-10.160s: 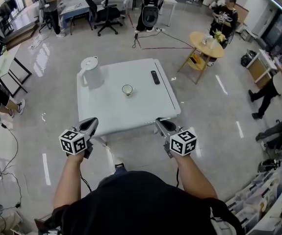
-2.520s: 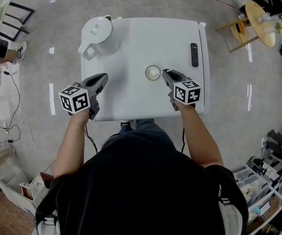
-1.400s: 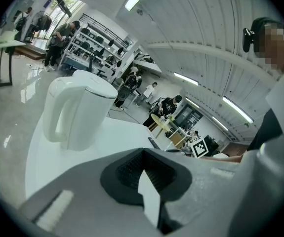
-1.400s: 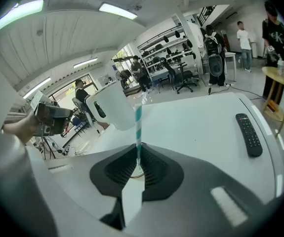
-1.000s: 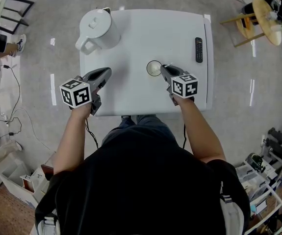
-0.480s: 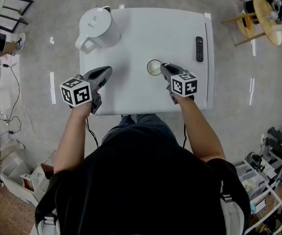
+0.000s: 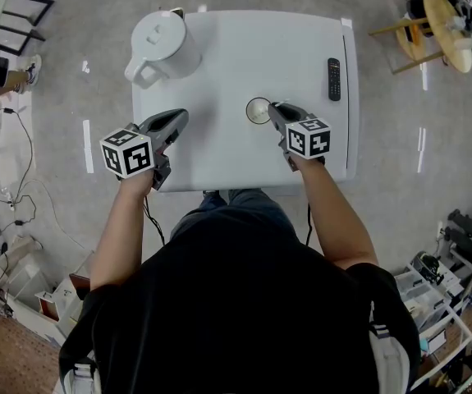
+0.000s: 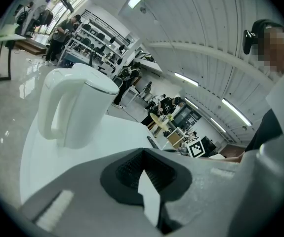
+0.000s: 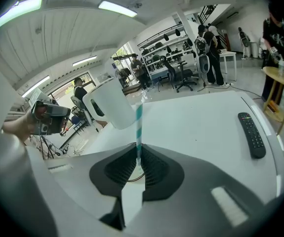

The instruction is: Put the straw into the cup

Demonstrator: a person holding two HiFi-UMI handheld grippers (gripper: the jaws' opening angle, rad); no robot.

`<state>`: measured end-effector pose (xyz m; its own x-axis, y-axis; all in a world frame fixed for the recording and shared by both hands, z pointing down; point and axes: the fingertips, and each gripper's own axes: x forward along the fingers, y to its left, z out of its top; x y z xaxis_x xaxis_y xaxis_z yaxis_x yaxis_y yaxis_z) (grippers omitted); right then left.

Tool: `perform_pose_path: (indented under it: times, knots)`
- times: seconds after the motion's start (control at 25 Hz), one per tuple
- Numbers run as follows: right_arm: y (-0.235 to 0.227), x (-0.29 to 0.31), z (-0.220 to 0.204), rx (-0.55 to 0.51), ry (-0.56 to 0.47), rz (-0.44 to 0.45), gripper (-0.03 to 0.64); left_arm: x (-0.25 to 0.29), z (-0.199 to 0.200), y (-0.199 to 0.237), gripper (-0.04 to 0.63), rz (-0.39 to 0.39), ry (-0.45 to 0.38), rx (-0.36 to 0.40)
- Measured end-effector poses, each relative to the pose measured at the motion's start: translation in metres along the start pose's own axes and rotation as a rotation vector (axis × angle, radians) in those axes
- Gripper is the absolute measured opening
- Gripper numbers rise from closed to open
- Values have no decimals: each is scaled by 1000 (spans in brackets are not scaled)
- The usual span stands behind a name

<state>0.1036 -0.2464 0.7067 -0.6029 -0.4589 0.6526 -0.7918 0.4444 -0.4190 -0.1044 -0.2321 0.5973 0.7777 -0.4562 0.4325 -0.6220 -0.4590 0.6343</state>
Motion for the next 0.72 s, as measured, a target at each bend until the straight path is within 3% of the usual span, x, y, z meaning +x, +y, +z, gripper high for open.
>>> perform_pose_path:
  times: [0.72]
  knots:
    - [-10, 4, -9, 34, 25, -21, 133, -2, 1, 1, 2, -6, 7, 7]
